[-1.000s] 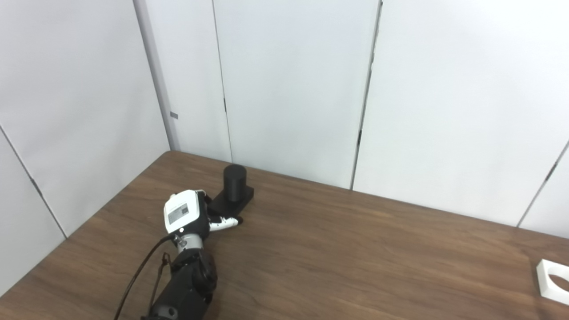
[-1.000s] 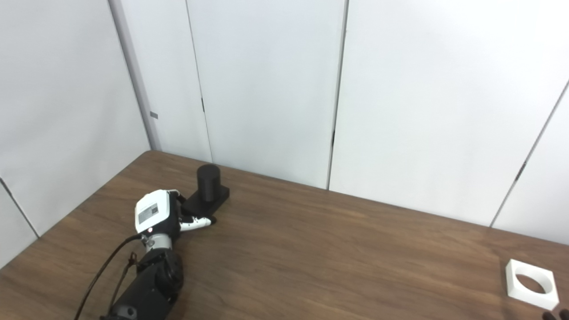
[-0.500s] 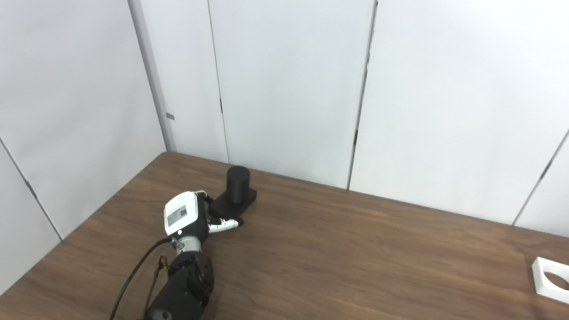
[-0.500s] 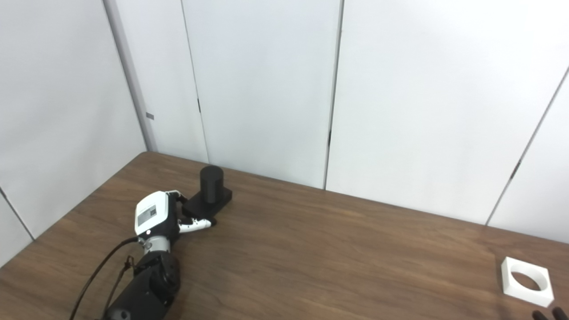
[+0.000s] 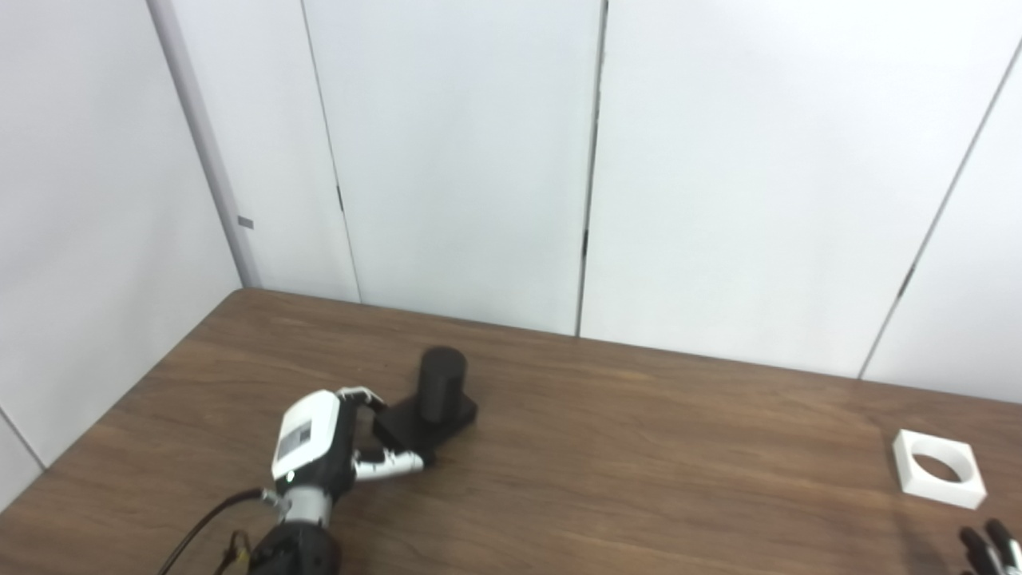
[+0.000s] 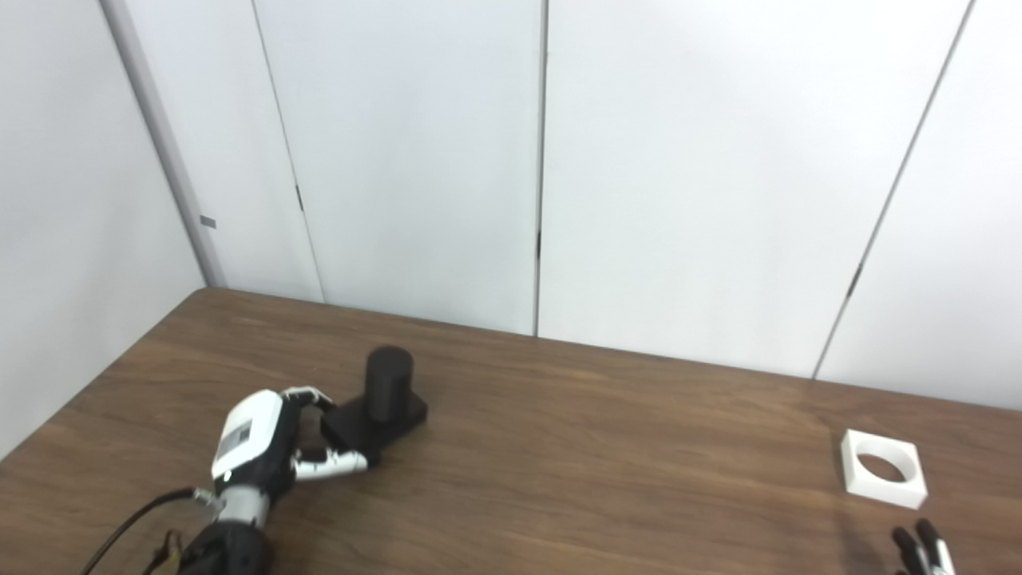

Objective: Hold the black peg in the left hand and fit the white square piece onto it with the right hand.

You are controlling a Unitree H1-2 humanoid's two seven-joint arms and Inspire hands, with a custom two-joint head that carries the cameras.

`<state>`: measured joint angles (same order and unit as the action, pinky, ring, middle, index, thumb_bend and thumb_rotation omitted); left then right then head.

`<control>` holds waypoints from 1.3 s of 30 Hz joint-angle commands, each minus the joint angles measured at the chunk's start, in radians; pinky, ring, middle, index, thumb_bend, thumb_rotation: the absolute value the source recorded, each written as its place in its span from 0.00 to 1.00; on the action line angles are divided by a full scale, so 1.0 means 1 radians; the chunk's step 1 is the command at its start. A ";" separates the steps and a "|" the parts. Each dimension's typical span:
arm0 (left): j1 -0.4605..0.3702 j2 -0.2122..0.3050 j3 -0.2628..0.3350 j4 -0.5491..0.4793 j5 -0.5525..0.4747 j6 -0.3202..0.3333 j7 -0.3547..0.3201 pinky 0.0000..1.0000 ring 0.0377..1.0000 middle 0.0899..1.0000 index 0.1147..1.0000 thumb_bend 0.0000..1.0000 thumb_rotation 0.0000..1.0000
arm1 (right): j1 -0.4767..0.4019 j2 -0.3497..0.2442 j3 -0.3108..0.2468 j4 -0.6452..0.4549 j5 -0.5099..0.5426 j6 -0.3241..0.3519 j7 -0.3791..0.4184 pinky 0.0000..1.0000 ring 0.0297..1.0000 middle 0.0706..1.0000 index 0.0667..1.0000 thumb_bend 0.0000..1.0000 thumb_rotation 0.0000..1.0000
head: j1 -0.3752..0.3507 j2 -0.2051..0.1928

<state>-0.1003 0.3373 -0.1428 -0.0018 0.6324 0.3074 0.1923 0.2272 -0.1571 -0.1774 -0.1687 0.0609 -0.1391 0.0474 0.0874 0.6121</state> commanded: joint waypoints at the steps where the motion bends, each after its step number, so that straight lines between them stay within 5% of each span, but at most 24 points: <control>1: 0.009 -0.012 -0.031 -0.071 -0.008 -0.013 -0.059 0.70 0.80 0.75 0.42 0.51 0.05 | 0.030 0.035 0.014 -0.011 -0.008 0.004 -0.015 1.00 0.99 0.96 1.00 0.61 1.00 | -0.020 0.014; 8: 0.079 -0.034 -0.112 -0.202 -0.007 -0.061 -0.152 0.70 0.79 0.75 0.42 0.51 0.05 | 0.030 0.054 0.043 -0.051 -0.038 0.044 -0.044 1.00 0.98 0.94 1.00 0.59 1.00 | -0.122 0.095; 20: 0.183 -0.060 -0.257 -0.192 -0.030 -0.249 -0.216 0.70 0.80 0.76 0.42 0.51 0.05 | 0.013 0.081 0.100 -0.123 -0.071 0.147 -0.121 1.00 0.95 0.91 1.00 0.58 1.00 | -0.220 0.170; 30: 0.189 -0.043 -0.326 -0.162 -0.068 -0.351 -0.295 0.73 0.84 0.77 0.42 0.51 0.05 | 0.015 0.092 0.133 -0.170 -0.077 0.196 -0.159 0.98 0.94 0.90 0.99 0.54 1.00 | -0.257 0.200; 39: 0.178 -0.042 -0.344 -0.144 -0.055 -0.359 -0.332 0.75 0.86 0.78 0.42 0.51 0.05 | 0.018 0.078 0.145 -0.186 -0.072 0.217 -0.160 1.00 0.96 0.91 1.00 0.56 1.00 | -0.275 0.203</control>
<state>0.0560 0.2847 -0.4583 -0.1902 0.5803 -0.0669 -0.0558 0.2409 -0.1347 -0.0340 -0.3123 -0.0098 0.0888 -0.1056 -0.1871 0.8145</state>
